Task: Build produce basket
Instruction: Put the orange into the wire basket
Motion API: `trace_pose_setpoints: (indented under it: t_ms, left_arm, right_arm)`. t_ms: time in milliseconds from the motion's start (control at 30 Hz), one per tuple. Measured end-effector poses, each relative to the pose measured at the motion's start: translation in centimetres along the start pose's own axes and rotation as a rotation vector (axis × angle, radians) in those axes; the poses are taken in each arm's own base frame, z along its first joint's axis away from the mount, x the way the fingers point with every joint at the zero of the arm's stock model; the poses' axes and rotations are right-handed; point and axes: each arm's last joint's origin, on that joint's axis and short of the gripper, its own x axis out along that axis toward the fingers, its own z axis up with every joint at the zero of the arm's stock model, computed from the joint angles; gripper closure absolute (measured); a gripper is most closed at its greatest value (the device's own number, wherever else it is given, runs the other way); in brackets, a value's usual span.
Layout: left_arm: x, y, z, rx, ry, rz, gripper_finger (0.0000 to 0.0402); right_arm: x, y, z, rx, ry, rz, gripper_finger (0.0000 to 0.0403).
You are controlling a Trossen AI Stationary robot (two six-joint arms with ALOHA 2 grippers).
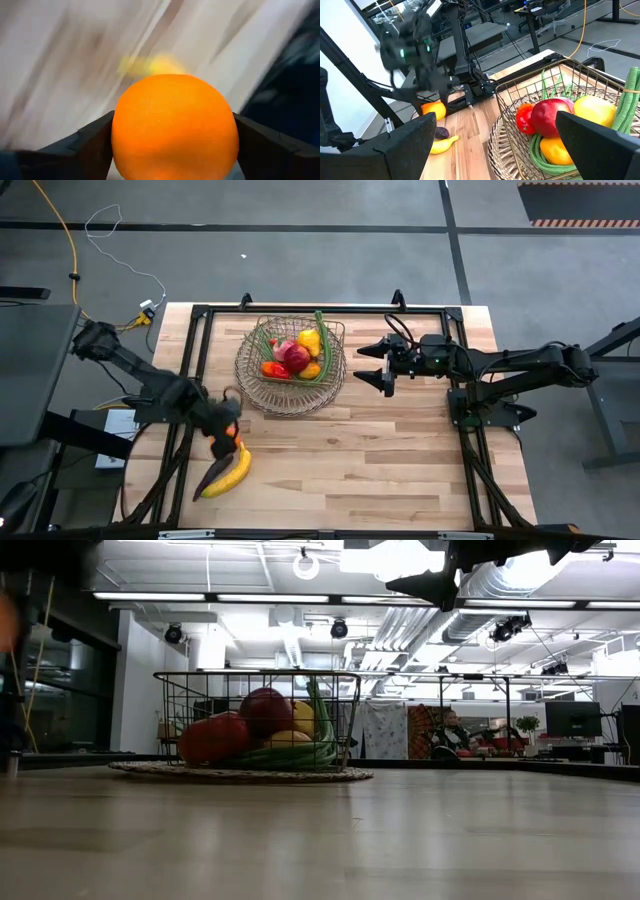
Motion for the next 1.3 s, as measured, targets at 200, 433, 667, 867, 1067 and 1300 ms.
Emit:
trace_pose_setpoints:
  t_ms: [200, 433, 667, 867, 1067, 1300]
  left_arm:
    - [-5.1, -1.7, 4.5, 0.115, -0.464, -0.194, 0.0079]
    - [-9.4, -2.3, 9.9, 0.345, -1.014, -0.253, 0.0070]
    - [-12.7, -0.7, 12.5, 0.415, -1.330, -0.168, 0.0068]
    - [-11.3, 1.3, 13.5, 0.342, -1.443, -0.217, 0.0067]
    - [-7.1, 3.7, 13.2, 0.229, -1.440, -0.361, 0.0066]
    - [-6.4, 3.7, 13.0, 0.264, -1.421, -0.369, 0.0066]
  right_arm:
    - [0.0, 0.0, 0.0, 0.035, -0.005, 0.003, 0.0004]
    - [0.0, 0.2, 0.6, 0.099, -0.066, 0.002, 0.0004]
    - [-0.1, 0.4, 1.2, 0.079, -0.140, 0.020, 0.0004]
    - [-0.1, 0.5, 1.4, 0.078, -0.158, 0.027, 0.0004]
    - [-0.1, 0.4, 1.4, 0.076, -0.154, 0.026, 0.0004]
    - [-0.1, 0.4, 1.4, 0.076, -0.153, 0.025, 0.0004]
